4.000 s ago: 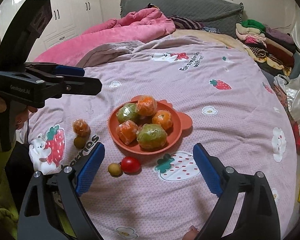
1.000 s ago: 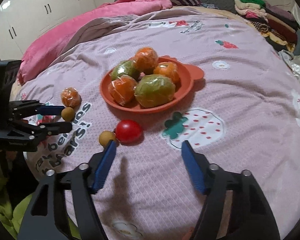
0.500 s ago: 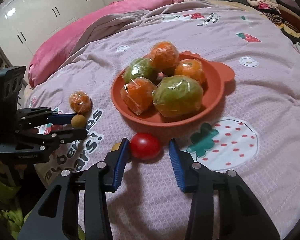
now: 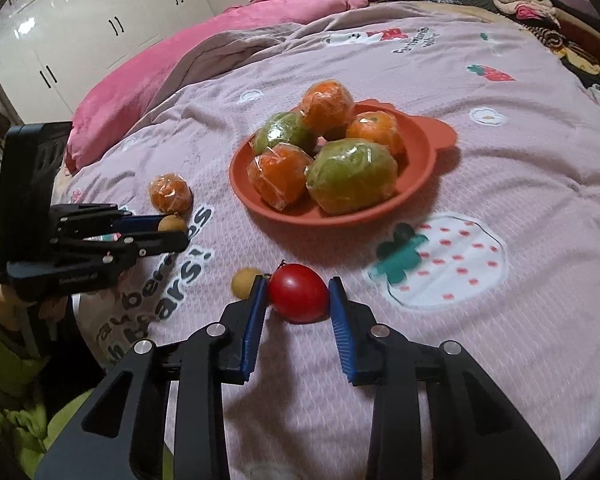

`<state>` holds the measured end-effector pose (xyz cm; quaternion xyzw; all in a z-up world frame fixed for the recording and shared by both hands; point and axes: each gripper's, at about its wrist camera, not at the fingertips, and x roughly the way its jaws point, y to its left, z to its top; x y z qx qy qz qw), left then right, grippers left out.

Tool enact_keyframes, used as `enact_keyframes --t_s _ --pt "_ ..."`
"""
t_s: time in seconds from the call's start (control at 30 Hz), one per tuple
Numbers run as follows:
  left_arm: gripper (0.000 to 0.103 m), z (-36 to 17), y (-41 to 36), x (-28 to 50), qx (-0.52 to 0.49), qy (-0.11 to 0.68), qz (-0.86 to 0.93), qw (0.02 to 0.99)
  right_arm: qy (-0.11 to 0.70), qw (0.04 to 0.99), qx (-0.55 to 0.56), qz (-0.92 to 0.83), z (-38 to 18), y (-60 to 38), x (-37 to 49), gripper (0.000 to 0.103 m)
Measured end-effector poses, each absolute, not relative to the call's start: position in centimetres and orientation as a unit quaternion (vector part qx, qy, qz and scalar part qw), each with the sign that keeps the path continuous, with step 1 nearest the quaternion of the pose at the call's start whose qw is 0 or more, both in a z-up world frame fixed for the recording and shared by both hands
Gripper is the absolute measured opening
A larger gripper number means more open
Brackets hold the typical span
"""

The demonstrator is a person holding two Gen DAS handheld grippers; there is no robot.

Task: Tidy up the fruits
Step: 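Grasp the red tomato with the right gripper while the left grasps a small brown fruit, then carry the tomato and brown fruit over the plate and lower them with both grippers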

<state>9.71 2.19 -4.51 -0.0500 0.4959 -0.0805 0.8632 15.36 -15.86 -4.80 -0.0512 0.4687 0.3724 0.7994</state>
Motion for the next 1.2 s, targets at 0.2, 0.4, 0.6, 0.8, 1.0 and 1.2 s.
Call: enact_keyframes --t_s 0.2,0.4,0.6,0.8,1.0,1.2 --pt "0.019 -4.1 1.8 9.2 -0.053 0.495 -0.088 0.863 0.462 0.808 -0.054 0.362 -4.2 -16.9 14.6 0.03" --pt "0.019 -2.8 1.1 8.7 -0.053 0.486 -0.096 0.867 0.452 0.816 -0.05 0.357 -3.2 -17.7 14.4 0.03" --pt "0.019 -1.0 0.0 9.3 -0.048 0.471 -0.107 0.874 0.434 0.825 -0.054 0.359 -1.4 -18.0 14.7 0.03" --pt "0.019 0.3 -0.9 10.6 -0.04 0.46 -0.115 0.879 0.413 0.835 -0.055 0.359 0.5 -18.2 15.7 0.03" --pt "0.019 1.3 -1.5 11.9 -0.032 0.454 -0.116 0.883 0.4 0.842 -0.057 0.358 1.6 -18.3 16.9 0.03" --pt "0.019 1.8 -1.9 13.4 -0.025 0.453 -0.114 0.884 0.396 0.845 -0.055 0.356 1.9 -18.4 18.1 0.03"
